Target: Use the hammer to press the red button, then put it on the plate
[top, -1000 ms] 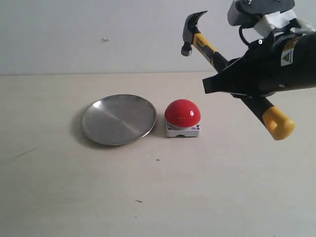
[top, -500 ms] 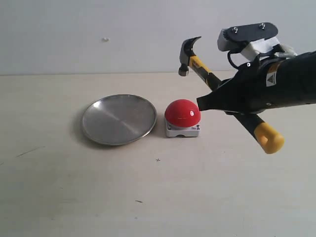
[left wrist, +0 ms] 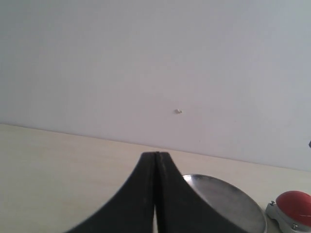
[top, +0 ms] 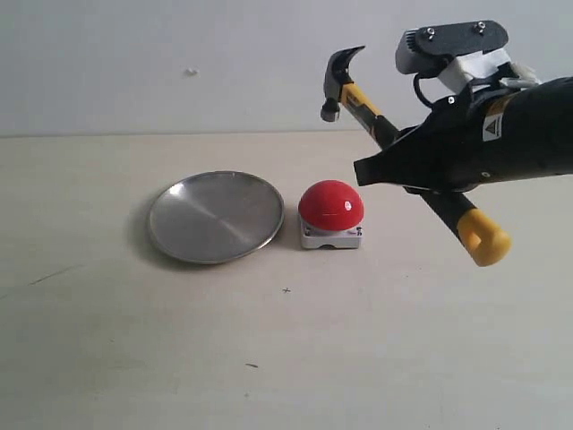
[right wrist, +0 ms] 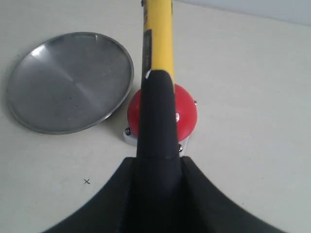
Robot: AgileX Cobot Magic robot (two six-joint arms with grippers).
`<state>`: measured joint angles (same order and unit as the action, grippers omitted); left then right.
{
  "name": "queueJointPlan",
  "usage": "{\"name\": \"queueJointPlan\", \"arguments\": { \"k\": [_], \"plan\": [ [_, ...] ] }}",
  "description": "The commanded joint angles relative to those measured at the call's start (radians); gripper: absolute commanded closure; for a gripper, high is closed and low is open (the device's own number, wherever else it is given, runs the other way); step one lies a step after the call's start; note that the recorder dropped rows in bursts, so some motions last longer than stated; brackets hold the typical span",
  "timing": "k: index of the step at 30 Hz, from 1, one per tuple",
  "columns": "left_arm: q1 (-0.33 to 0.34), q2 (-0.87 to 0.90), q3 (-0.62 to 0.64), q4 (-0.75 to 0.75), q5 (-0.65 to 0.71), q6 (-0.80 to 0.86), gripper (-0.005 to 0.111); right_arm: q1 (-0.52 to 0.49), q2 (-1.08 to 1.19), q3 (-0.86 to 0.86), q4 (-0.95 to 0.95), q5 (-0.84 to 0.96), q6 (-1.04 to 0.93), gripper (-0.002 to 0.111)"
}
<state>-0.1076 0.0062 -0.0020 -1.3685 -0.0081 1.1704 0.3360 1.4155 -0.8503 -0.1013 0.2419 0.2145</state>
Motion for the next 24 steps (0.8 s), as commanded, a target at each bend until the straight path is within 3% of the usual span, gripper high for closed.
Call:
{"name": "queueJointPlan", "arguments": {
  "k": [1, 14, 24],
  "plan": [
    [-0.002, -0.006, 0.002, -0.005, 0.001, 0.0, 0.107, 0.0, 0.05, 0.003, -0.005, -0.064, -0.005, 0.108],
    [-0.002, -0.006, 0.002, -0.005, 0.001, 0.0, 0.107, 0.0, 0.066, 0.017, -0.003, -0.155, -0.005, 0.108],
    [-0.002, -0.006, 0.002, -0.005, 0.001, 0.0, 0.107, 0.0, 0.238, 0.057, -0.003, -0.195, 0.035, 0.108]
  ]
}}
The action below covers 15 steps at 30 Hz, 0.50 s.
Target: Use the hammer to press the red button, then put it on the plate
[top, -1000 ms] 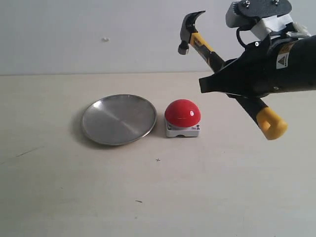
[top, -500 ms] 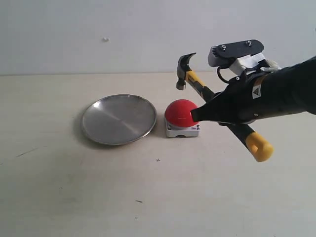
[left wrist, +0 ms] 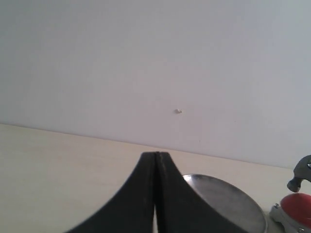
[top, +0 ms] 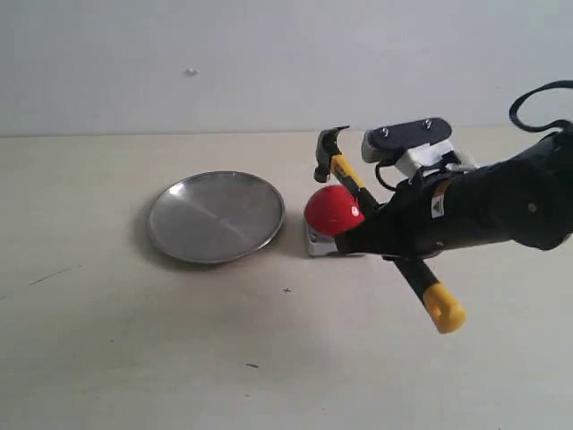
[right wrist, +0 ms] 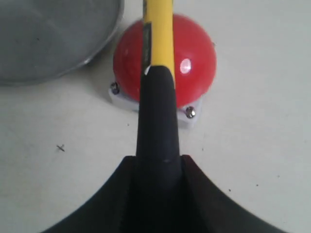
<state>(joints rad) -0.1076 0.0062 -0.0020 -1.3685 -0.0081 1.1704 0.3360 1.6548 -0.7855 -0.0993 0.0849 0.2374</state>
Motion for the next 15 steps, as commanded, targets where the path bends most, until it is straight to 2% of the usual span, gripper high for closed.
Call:
{"name": "queueJointPlan", "arguments": {
  "k": [1, 11, 14, 15],
  "plan": [
    [-0.002, -0.006, 0.002, -0.005, 0.001, 0.0, 0.107, 0.0, -0.02, -0.013, -0.005, -0.044, 0.021, 0.108],
    [-0.002, -0.006, 0.002, -0.005, 0.001, 0.0, 0.107, 0.0, -0.318, -0.061, 0.014, -0.085, 0.037, 0.108],
    [-0.002, -0.006, 0.002, -0.005, 0.001, 0.0, 0.107, 0.051, -0.358, -0.059, 0.022, -0.054, 0.063, 0.108],
    [-0.002, -0.006, 0.002, -0.005, 0.001, 0.0, 0.107, 0.103, -0.347, -0.059, 0.022, -0.064, 0.091, 0.108]
  ]
}}
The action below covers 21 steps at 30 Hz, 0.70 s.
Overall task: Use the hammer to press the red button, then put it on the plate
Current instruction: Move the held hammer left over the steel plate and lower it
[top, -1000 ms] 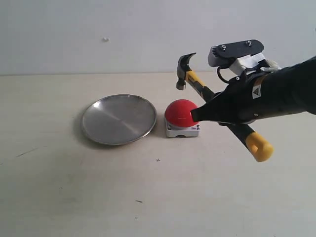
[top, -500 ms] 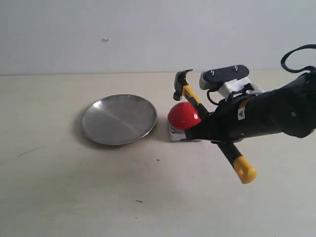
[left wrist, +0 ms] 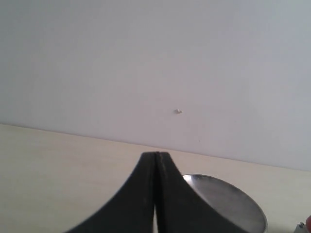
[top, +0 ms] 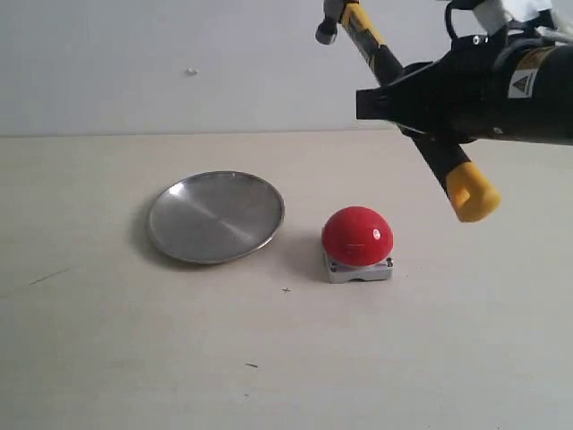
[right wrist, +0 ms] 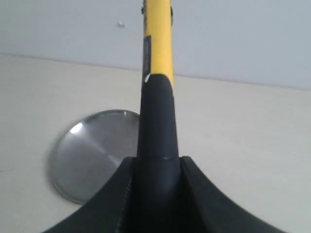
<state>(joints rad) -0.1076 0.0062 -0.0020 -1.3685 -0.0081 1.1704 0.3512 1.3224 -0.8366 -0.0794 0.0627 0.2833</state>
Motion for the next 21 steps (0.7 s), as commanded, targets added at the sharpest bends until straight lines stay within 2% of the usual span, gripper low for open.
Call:
{"name": "queueJointPlan", "arguments": {
  "k": [1, 2, 4, 5, 6, 8, 14, 17, 21],
  "plan": [
    [-0.002, -0.006, 0.002, -0.005, 0.001, 0.0, 0.107, 0.143, 0.013, -0.008, 0.016, -0.092, 0.086, 0.108],
    [-0.002, -0.006, 0.002, -0.005, 0.001, 0.0, 0.107, 0.171, 0.032, -0.008, 0.022, -0.139, 0.113, 0.108],
    [-0.002, -0.006, 0.002, -0.005, 0.001, 0.0, 0.107, 0.237, 0.102, -0.008, -0.011, -0.399, 0.333, 0.108],
    [-0.002, -0.006, 0.002, -0.005, 0.001, 0.0, 0.107, 0.242, 0.125, -0.008, -0.067, -0.486, 0.455, 0.108],
    [-0.002, -0.006, 0.002, -0.005, 0.001, 0.0, 0.107, 0.242, 0.165, -0.008, -0.159, -0.656, 0.66, 0.108],
    [-0.002, -0.006, 0.002, -0.005, 0.001, 0.0, 0.107, 0.222, 0.241, -0.01, -0.215, -0.846, 0.855, 0.108],
    [-0.002, -0.006, 0.002, -0.005, 0.001, 0.0, 0.107, 0.222, 0.532, -0.107, -0.213, -0.844, 0.955, 0.108],
    [-0.002, -0.006, 0.002, -0.005, 0.001, 0.0, 0.107, 0.202, 0.658, -0.195, -0.29, -0.875, 1.114, 0.108],
    [-0.002, -0.006, 0.002, -0.005, 0.008, 0.002, 0.107, 0.143, 0.801, -0.316, -0.411, -1.024, 1.326, 0.108]
  ]
}}
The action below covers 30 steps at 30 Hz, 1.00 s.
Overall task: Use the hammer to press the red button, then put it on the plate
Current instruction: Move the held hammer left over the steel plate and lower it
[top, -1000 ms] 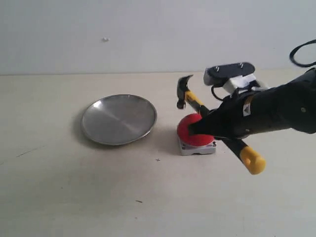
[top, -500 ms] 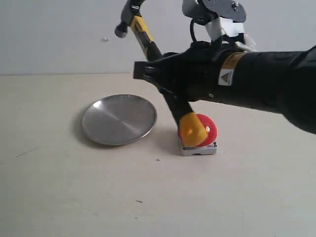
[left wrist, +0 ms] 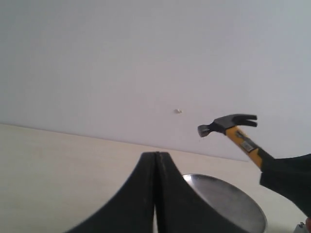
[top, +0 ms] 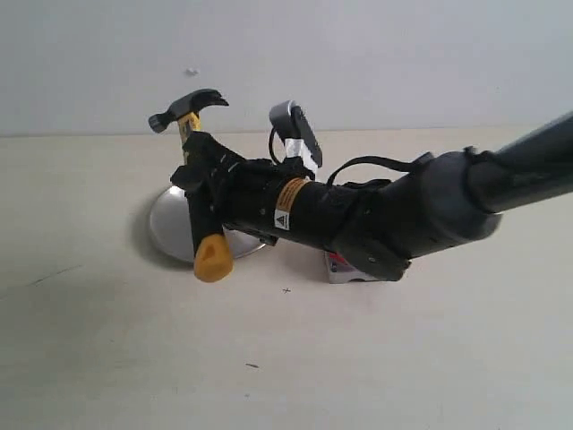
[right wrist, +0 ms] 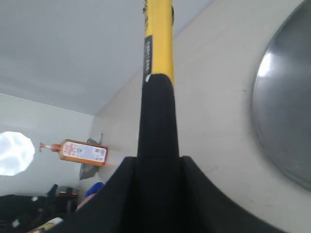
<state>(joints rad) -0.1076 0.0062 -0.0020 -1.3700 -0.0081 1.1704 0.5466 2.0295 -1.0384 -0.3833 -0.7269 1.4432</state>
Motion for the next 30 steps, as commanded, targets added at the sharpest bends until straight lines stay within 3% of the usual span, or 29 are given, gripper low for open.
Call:
{"name": "queueJointPlan", "arguments": {
  "k": [1, 11, 22, 30],
  "plan": [
    [-0.002, -0.006, 0.002, -0.003, 0.008, 0.002, 0.107, -0.078, 0.148, -0.167, -0.135, -0.273, 0.222, 0.108],
    [-0.002, -0.006, 0.002, -0.003, 0.008, 0.002, 0.107, -0.116, 0.305, -0.225, -0.102, -0.268, 0.29, 0.108],
    [-0.002, -0.006, 0.002, -0.003, 0.008, 0.002, 0.107, -0.116, 0.322, -0.225, -0.029, -0.24, 0.349, 0.108],
    [-0.002, -0.006, 0.002, -0.003, 0.008, 0.002, 0.107, -0.116, 0.322, -0.225, -0.018, -0.113, 0.413, 0.108]
  ]
}}
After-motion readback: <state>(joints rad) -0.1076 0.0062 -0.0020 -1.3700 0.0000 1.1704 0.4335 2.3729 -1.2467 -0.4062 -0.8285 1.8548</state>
